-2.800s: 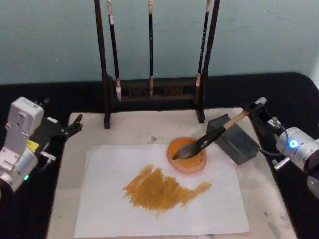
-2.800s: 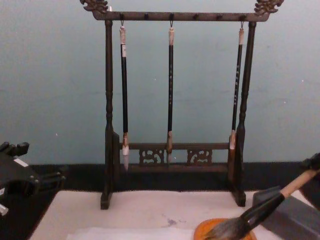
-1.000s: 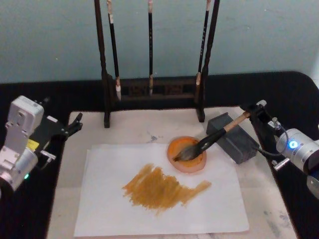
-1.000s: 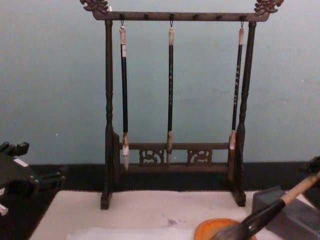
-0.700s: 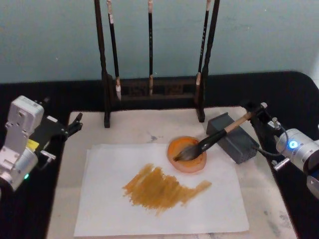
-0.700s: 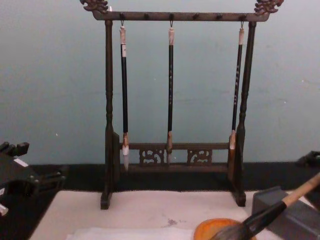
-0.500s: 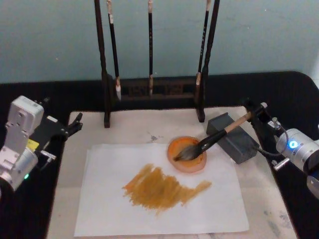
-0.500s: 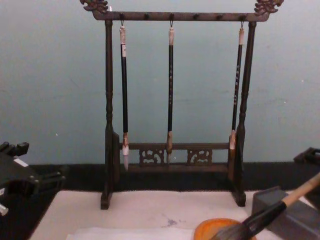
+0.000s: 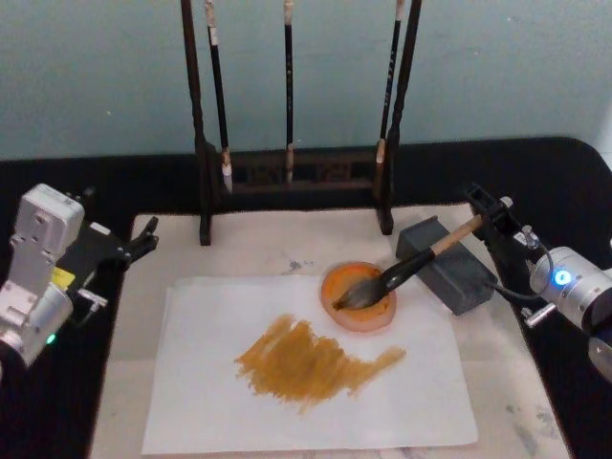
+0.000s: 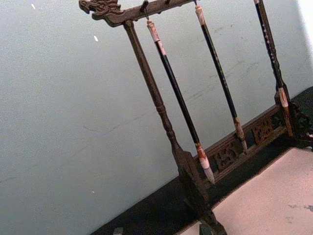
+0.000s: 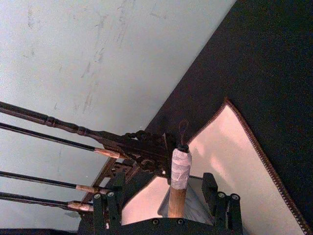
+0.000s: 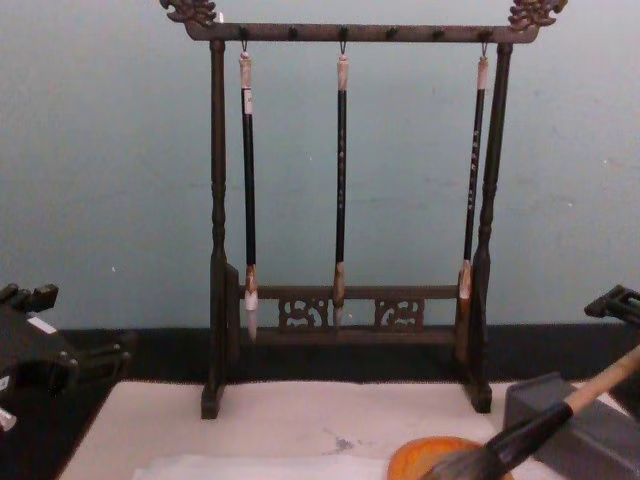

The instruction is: Pick up the brush from the inkstone, write on the paper, then place the brush back to its original position.

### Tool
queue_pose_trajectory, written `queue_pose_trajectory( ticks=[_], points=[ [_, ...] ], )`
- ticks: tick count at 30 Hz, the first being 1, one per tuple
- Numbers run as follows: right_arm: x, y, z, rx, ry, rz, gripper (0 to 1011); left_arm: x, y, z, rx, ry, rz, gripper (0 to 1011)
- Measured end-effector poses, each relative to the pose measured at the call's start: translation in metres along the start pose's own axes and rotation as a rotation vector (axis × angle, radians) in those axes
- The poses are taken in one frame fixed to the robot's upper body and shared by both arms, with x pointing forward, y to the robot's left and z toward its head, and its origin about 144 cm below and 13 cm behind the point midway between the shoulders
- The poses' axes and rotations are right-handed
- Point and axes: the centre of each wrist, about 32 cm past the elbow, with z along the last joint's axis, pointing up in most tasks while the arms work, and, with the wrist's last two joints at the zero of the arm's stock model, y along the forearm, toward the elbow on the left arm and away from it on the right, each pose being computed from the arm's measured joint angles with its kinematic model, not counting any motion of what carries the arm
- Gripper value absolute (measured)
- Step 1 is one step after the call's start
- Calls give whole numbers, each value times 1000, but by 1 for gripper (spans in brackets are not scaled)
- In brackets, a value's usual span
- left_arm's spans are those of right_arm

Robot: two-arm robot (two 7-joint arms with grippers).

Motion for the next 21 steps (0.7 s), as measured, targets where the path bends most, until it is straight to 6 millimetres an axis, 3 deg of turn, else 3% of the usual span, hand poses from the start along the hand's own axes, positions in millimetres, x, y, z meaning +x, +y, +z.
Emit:
queue_pose_trajectory(
  ticks=[21],
  points=[
    [-5, -7, 0, -10, -24, -15, 1000, 0, 0, 0, 0, 0, 0, 1010]
  ],
)
